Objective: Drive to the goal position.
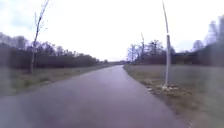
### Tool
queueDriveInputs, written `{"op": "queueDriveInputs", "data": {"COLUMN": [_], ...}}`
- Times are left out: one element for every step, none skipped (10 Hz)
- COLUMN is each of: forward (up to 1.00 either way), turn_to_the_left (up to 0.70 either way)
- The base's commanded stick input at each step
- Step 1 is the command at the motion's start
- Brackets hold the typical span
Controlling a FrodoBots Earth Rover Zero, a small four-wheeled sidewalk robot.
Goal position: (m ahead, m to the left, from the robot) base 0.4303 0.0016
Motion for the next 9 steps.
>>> {"op": "queueDriveInputs", "data": {"forward": [1.00, 1.00, 1.00, 1.00, 1.00, 1.00, 1.00, 1.00, 1.00], "turn_to_the_left": [0.00, 0.00, 0.00, 0.00, 0.00, 0.00, 0.00, 0.00, 0.00]}}
